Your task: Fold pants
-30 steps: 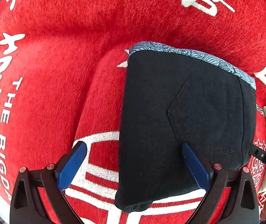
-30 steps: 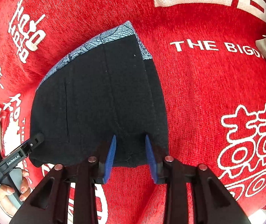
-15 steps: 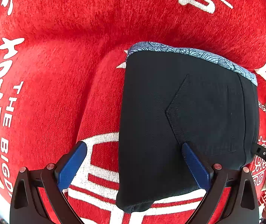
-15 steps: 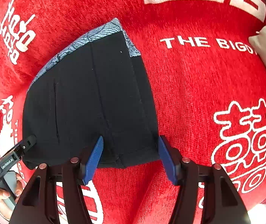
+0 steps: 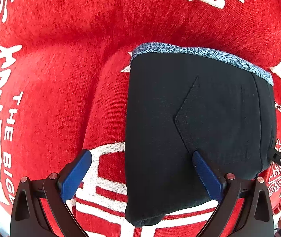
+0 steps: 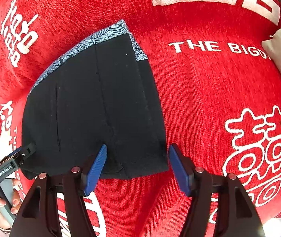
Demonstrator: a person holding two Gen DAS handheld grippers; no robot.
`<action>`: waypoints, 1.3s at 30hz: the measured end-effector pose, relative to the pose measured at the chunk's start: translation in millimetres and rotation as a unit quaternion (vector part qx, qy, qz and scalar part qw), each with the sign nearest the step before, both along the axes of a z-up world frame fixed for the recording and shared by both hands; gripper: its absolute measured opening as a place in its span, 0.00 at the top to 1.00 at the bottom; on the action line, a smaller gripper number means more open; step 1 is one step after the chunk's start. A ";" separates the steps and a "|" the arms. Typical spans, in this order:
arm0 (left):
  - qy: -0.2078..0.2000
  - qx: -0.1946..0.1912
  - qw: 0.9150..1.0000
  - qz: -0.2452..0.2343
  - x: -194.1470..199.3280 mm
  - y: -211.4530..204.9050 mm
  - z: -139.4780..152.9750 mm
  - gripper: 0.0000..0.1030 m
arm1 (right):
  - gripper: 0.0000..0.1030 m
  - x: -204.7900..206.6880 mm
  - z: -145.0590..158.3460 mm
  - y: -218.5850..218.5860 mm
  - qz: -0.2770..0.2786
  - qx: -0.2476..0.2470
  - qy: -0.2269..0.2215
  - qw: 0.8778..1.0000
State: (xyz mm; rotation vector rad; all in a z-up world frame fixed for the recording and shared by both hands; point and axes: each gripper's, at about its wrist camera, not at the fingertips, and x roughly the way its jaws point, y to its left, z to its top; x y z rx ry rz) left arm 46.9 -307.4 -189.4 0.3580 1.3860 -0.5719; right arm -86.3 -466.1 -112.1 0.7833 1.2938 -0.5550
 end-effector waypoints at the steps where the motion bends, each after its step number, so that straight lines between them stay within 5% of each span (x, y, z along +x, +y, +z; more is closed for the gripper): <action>1: 0.001 0.001 1.000 0.001 0.7 -0.5 0.4 0.00 | 0.33 -0.8 0.0 -0.7 0.000 0.000 0.000 1.000; 12: -0.004 0.010 1.000 0.009 -1.1 -3.0 5.1 0.00 | 0.33 -7.8 0.8 -5.4 0.000 0.000 0.001 1.000; 16: -0.006 0.016 1.000 0.008 -1.0 -5.6 8.0 0.00 | 0.24 -5.1 5.6 -8.1 0.005 -0.001 0.014 1.000; 21: 0.007 0.019 1.000 0.010 0.0 -10.7 19.5 0.00 | 0.23 -8.6 10.6 -9.9 0.016 0.005 0.019 1.000; 26: 0.016 -0.019 1.000 -0.015 6.2 -11.6 46.0 0.00 | 0.23 -18.3 23.7 -21.2 0.008 0.040 -0.020 0.999; 39: 0.141 -0.098 0.985 -0.013 47.5 -12.0 36.0 0.00 | 0.23 -41.6 17.7 -75.6 -0.037 0.126 -0.088 0.987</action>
